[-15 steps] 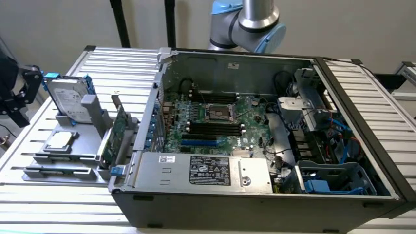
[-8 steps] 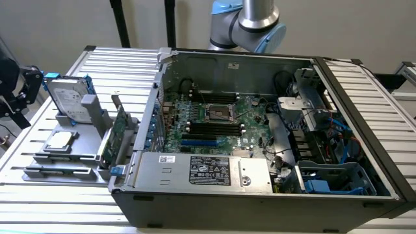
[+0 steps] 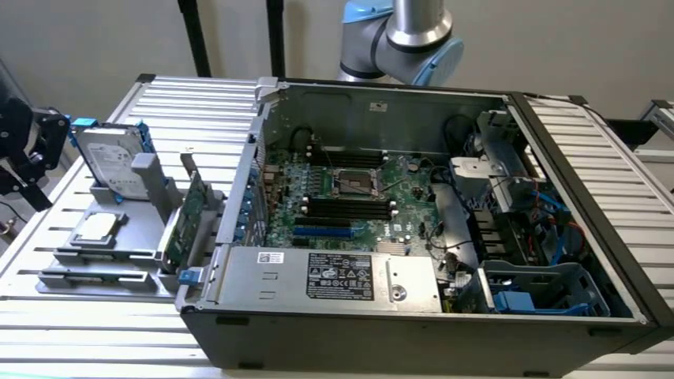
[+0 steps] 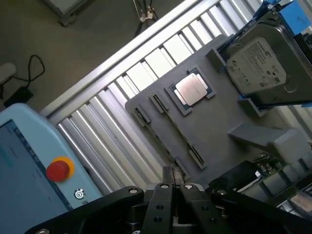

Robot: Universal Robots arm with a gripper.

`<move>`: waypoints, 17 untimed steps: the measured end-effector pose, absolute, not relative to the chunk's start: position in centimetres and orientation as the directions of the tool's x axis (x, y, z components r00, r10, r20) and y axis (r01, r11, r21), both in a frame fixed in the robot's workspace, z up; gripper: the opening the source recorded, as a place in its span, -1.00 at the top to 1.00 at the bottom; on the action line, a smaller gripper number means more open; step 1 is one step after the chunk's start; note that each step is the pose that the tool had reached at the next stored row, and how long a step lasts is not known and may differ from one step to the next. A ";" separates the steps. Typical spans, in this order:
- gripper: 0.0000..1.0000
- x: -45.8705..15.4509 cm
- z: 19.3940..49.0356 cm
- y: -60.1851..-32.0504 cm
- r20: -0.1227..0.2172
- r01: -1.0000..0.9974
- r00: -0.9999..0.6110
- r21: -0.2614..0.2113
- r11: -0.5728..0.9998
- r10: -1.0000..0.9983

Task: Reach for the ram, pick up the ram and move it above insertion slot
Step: 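Pick up the ram and move it above insertion slot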

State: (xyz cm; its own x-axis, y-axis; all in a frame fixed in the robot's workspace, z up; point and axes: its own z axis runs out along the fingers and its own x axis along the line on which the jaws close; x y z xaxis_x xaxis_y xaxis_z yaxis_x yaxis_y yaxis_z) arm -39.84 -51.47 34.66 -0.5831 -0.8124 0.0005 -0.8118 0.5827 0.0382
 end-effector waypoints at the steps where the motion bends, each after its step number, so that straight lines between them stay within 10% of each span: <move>1: 0.80 -39.8 34.6 -51.5 0.001 -0.822 -0.568 0.038 0.568 -0.823; 17: 0.80 -39.8 34.0 -51.5 0.000 -0.951 -0.308 0.038 0.308 -0.951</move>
